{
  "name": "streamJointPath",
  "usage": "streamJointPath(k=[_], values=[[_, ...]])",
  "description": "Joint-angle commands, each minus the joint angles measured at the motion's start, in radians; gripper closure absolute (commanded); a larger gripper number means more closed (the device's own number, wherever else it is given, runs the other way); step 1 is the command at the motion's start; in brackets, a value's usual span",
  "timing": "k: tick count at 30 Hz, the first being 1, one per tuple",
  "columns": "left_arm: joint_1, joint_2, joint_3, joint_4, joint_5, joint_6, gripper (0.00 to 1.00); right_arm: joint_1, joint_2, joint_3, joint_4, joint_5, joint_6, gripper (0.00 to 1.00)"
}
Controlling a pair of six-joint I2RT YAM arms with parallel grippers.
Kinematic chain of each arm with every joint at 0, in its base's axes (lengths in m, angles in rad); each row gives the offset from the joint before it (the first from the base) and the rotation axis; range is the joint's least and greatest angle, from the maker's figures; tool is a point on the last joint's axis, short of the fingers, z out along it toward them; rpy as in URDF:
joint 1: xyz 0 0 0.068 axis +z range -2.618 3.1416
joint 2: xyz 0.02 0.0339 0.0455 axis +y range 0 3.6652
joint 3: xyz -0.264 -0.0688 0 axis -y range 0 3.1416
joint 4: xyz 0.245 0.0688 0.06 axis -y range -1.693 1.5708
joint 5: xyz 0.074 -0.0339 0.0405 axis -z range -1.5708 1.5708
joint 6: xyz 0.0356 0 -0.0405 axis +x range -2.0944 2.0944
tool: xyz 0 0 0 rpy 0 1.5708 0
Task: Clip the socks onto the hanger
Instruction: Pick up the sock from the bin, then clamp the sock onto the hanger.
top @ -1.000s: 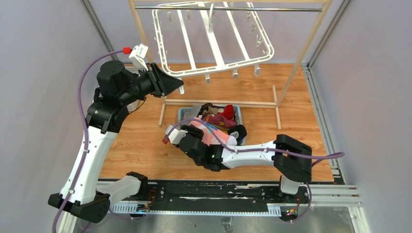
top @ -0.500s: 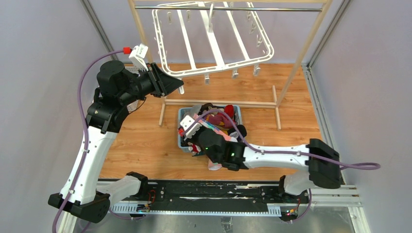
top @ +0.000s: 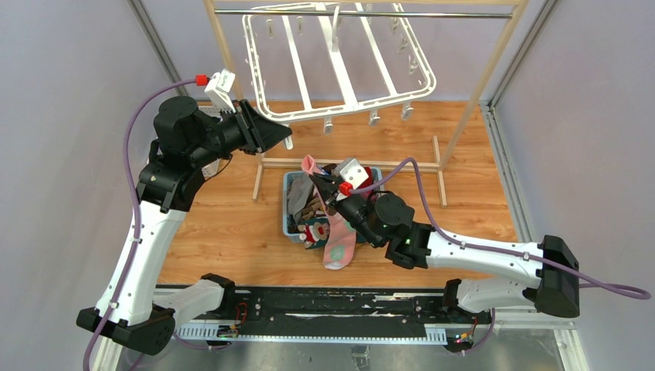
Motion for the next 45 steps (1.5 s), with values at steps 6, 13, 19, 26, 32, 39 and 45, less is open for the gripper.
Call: streamJointPath(k=[6, 13, 19, 26, 32, 39, 45], values=[[-0.001, -0.013, -0.023, 0.017, 0.025, -0.004, 1.00, -0.023, 0.041, 0.079, 0.140, -0.057, 0.058, 1.00], [-0.001, -0.013, -0.024, 0.026, 0.010, -0.004, 1.00, -0.048, 0.065, 0.122, 0.183, -0.071, 0.129, 1.00], [-0.001, -0.003, -0.026, 0.036, 0.032, -0.012, 1.00, -0.062, 0.097, 0.136, 0.215, -0.079, 0.170, 1.00], [-0.001, -0.004, -0.023, 0.038, 0.036, -0.005, 1.00, -0.079, 0.090, 0.123, 0.239, -0.087, 0.213, 1.00], [-0.001, -0.003, -0.025, 0.039, 0.040, 0.000, 1.00, -0.094, 0.080, 0.116, 0.237, -0.124, 0.256, 1.00], [-0.001, -0.004, -0.022, 0.035, -0.001, -0.006, 1.00, -0.095, 0.078, 0.096, 0.289, -0.101, 0.255, 1.00], [-0.001, -0.006, -0.017, 0.033, -0.097, -0.024, 1.00, -0.082, 0.130, 0.105, 0.323, -0.070, 0.248, 1.00]])
